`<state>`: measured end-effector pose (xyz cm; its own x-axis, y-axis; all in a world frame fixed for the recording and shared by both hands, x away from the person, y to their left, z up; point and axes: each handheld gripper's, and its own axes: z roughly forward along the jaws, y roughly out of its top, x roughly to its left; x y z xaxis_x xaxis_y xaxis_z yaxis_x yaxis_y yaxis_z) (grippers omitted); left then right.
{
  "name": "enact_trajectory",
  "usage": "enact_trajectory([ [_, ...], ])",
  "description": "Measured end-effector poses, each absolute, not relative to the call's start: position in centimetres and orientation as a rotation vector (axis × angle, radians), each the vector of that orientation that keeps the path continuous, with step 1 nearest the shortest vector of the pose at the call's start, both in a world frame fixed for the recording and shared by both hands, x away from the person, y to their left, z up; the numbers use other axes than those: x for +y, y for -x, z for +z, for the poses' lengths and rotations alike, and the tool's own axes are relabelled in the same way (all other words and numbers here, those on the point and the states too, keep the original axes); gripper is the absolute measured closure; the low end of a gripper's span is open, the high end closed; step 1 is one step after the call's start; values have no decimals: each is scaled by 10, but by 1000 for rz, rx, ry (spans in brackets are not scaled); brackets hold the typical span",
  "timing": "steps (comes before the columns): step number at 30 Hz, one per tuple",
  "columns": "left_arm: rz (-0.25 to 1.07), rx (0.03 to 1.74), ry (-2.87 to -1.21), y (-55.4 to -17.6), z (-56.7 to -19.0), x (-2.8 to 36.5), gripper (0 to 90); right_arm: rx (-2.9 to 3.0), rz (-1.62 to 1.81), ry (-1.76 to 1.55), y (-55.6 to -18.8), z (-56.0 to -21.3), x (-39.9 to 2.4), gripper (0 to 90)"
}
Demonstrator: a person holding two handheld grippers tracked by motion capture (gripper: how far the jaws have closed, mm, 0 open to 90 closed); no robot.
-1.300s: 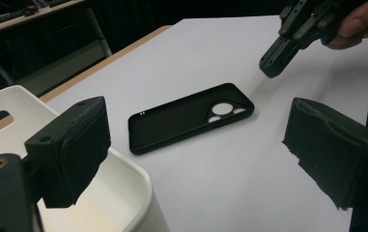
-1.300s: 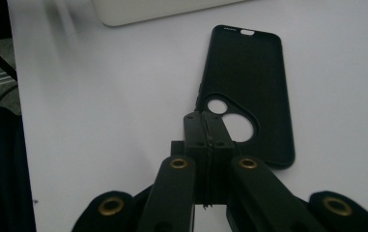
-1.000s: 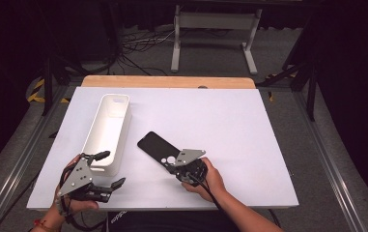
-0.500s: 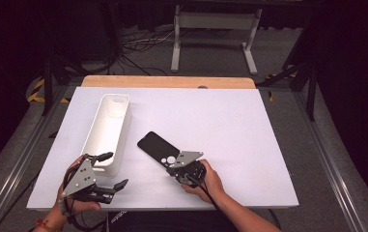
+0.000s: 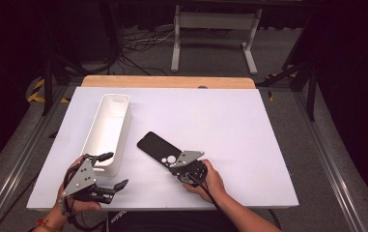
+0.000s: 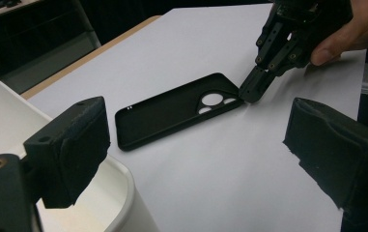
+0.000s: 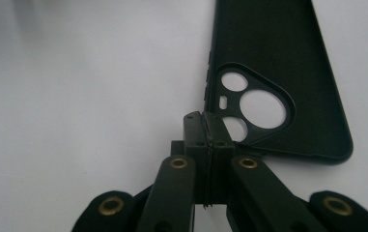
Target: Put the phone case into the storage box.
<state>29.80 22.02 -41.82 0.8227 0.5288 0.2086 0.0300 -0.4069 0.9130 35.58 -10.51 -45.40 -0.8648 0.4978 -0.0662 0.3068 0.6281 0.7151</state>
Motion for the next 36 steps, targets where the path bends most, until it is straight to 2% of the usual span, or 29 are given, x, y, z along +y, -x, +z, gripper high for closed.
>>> enact_trajectory([
  [20, 577, 422, -1929, -300, -418, 223, 90, 2572, 897, -790, -386, -449, -113, 900],
  [36, 555, 432, -1927, -301, -418, 225, 93, 2516, 805, -865, -440, -446, -102, 900],
])
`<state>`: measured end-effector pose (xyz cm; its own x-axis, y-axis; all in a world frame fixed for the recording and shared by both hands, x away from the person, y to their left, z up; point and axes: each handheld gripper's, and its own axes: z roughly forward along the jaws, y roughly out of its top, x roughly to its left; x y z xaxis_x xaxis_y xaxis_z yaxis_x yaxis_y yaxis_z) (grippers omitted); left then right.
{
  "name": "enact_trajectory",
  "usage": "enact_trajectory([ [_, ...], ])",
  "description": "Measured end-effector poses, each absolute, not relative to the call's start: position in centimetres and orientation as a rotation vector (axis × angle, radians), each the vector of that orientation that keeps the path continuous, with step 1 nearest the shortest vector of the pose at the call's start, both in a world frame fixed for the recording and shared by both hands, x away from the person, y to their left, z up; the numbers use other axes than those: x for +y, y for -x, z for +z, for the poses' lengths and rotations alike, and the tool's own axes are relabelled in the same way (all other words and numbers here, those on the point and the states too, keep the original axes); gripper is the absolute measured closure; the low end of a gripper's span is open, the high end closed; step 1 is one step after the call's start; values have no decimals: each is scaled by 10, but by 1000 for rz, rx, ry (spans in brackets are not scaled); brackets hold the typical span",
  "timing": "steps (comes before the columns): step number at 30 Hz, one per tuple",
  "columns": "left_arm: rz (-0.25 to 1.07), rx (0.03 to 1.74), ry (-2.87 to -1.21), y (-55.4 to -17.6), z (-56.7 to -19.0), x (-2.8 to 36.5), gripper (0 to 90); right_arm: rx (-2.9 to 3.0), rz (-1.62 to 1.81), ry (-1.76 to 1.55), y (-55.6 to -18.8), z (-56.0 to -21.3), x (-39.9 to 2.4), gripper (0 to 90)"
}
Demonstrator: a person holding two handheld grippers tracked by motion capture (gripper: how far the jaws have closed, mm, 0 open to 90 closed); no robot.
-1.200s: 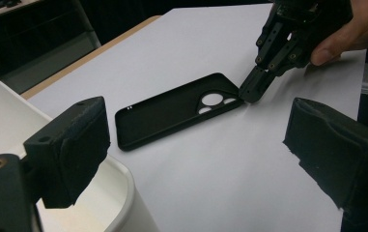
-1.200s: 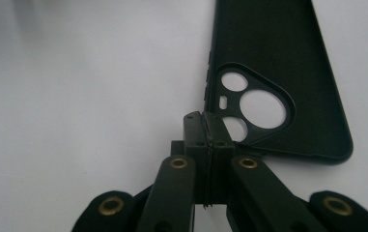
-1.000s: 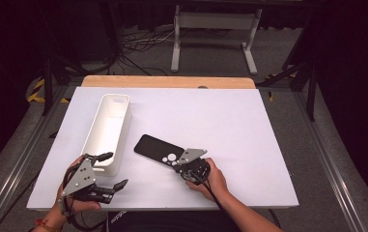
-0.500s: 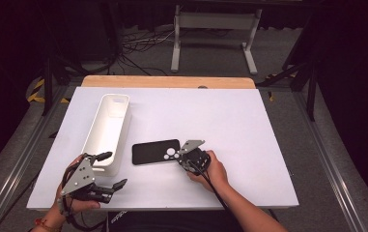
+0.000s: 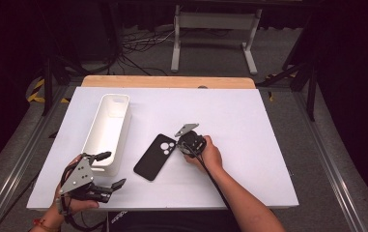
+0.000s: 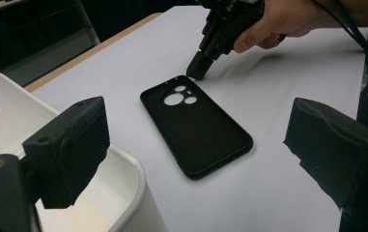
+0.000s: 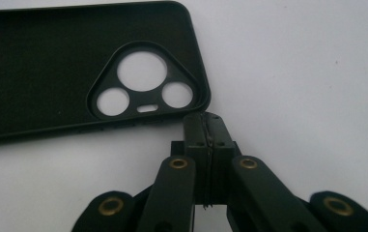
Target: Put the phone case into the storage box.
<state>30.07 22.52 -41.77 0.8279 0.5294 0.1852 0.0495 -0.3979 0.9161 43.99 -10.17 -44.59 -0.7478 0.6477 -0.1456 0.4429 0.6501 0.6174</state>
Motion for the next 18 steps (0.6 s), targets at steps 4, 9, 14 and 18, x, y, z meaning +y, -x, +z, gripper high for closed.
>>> enact_trajectory([
  [4, 556, 434, -1931, -300, -418, 225, 94, 2512, 789, -853, -446, -445, -96, 900],
  [9, 554, 433, -1937, -301, -417, 228, 96, 2518, 778, -844, -454, -444, -88, 900],
  [14, 556, 438, -1929, -300, -417, 228, 96, 2525, 770, -830, -460, -445, -79, 900],
  [18, 554, 435, -1939, -301, -417, 229, 96, 2527, 777, -834, -463, -445, -74, 900],
])
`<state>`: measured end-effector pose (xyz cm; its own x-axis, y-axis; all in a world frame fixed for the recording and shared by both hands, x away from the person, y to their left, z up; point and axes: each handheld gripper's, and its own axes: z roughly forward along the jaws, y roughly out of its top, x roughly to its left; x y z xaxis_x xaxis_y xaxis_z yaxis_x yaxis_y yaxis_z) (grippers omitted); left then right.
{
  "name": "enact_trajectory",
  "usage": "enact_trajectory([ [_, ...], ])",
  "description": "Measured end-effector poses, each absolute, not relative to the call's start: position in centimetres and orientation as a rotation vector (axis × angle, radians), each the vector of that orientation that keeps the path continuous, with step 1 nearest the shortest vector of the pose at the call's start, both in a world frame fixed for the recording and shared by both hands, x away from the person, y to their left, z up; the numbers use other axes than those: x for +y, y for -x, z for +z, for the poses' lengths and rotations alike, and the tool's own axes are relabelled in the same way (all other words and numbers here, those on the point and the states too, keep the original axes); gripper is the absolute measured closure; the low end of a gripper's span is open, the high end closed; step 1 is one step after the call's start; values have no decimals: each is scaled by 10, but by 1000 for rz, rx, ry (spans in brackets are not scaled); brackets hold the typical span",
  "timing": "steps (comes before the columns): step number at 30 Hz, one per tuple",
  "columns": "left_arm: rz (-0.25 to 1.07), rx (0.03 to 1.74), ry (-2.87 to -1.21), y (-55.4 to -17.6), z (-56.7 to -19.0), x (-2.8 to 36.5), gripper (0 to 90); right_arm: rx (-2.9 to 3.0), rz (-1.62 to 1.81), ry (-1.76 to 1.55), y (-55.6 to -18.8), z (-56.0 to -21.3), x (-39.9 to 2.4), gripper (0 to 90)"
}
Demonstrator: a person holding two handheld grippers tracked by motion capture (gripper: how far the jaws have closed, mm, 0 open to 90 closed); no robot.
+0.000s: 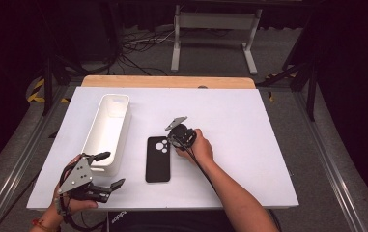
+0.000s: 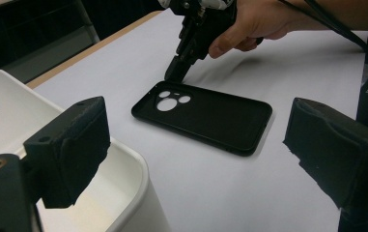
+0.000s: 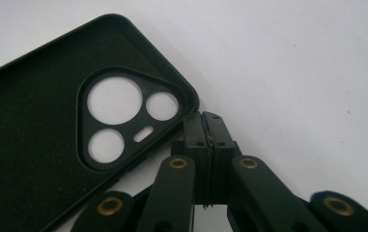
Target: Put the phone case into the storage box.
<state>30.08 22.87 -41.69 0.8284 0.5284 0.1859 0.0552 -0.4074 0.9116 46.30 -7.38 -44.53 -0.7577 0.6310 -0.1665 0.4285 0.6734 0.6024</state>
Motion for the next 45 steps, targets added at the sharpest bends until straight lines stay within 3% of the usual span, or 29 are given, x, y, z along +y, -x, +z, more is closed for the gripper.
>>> enact_trajectory([
  [5, 554, 434, -1940, -301, -417, 229, 96, 2533, 799, -836, -465, -442, -72, 873],
  [9, 552, 435, -1941, -301, -416, 230, 96, 2528, 871, -872, -465, -434, -74, 781],
  [14, 554, 428, -1946, -301, -417, 229, 96, 2538, 896, -908, -466, -427, -74, 529],
  [15, 550, 421, -1951, -301, -417, 229, 97, 2533, 894, -920, -467, -427, -73, 438],
  [16, 550, 421, -1951, -301, -417, 229, 97, 2533, 894, -920, -467, -427, -73, 438],
  [18, 535, 411, -1944, -300, -417, 228, 96, 2540, 864, -937, -468, -428, -69, 285],
  [22, 536, 405, -1953, -300, -417, 228, 95, 2535, 868, -973, -471, -431, -66, 183],
  [26, 537, 410, -1952, -300, -417, 228, 94, 2535, 871, -1026, -476, -433, -66, 135],
  [31, 517, 406, -1954, -300, -417, 229, 91, 2535, 838, -1068, -482, -439, -66, 174],
  [35, 521, 407, -1950, -300, -417, 229, 91, 2525, 853, -1103, -483, -441, -65, 280],
  [40, 521, 404, -1954, -300, -417, 229, 92, 2543, 864, -1088, -483, -443, -62, 492],
  [45, 513, 400, -1969, -300, -418, 229, 92, 2539, 849, -1061, -481, -445, -59, 624],
])
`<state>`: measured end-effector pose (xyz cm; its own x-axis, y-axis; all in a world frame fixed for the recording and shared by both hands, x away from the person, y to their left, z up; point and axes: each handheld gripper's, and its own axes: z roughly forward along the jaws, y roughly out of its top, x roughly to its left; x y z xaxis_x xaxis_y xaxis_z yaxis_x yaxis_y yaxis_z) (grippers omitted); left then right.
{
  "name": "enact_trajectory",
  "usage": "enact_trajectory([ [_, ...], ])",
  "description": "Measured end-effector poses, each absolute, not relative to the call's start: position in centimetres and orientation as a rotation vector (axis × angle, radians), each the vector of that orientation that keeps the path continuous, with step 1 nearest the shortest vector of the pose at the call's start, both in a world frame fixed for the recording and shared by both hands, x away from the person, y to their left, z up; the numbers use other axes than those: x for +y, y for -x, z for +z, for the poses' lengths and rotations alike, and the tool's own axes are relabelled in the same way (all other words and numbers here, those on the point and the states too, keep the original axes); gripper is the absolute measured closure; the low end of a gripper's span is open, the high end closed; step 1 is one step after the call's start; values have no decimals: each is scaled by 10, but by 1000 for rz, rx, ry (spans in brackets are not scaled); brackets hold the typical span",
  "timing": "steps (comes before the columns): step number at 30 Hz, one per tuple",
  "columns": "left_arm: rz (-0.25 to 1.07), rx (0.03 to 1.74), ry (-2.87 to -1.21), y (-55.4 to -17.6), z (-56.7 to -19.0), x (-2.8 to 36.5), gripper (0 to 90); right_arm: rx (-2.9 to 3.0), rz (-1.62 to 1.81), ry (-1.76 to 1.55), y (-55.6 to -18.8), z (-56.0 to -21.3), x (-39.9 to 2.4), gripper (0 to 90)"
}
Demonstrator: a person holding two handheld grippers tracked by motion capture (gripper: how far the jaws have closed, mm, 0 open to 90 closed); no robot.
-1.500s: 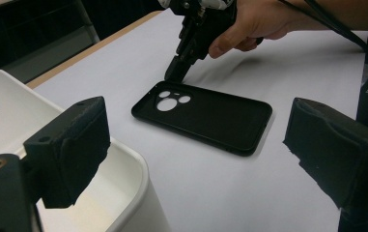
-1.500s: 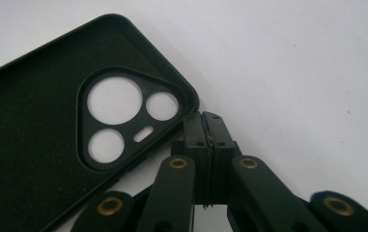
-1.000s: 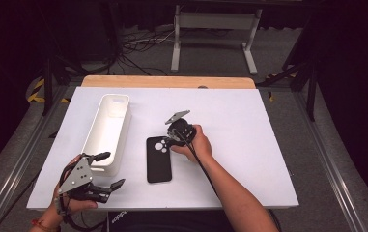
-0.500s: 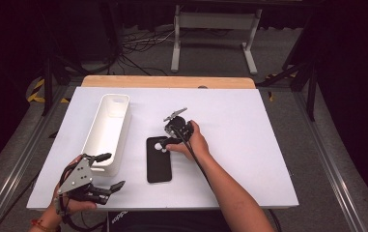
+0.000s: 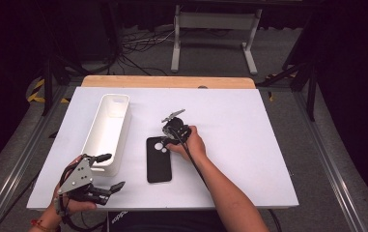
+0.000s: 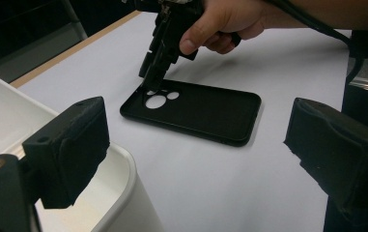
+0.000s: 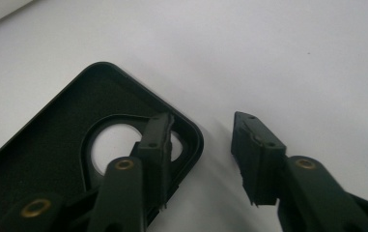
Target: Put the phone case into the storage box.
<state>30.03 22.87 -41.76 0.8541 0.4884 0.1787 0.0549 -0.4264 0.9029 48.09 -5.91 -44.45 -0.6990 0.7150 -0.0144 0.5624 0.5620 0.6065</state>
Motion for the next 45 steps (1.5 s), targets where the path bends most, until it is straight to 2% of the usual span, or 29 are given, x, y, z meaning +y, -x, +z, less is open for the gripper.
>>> enact_trajectory([
  [4, 517, 401, -1967, -300, -418, 228, 93, 2544, 843, -1027, -479, -445, -57, 691],
  [5, 518, 402, -1972, -300, -418, 228, 93, 2551, 847, -997, -476, -445, -55, 767],
  [9, 514, 405, -1980, -301, -418, 229, 93, 2543, 859, -996, -474, -446, -55, 789],
  [23, 510, 422, -1970, -302, -419, 229, 92, 2502, 899, -950, -466, -448, -58, 803],
  [45, 517, 434, -1952, -302, -416, 229, 90, 2247, 1064, -788, -423, -409, -81, 811],
])
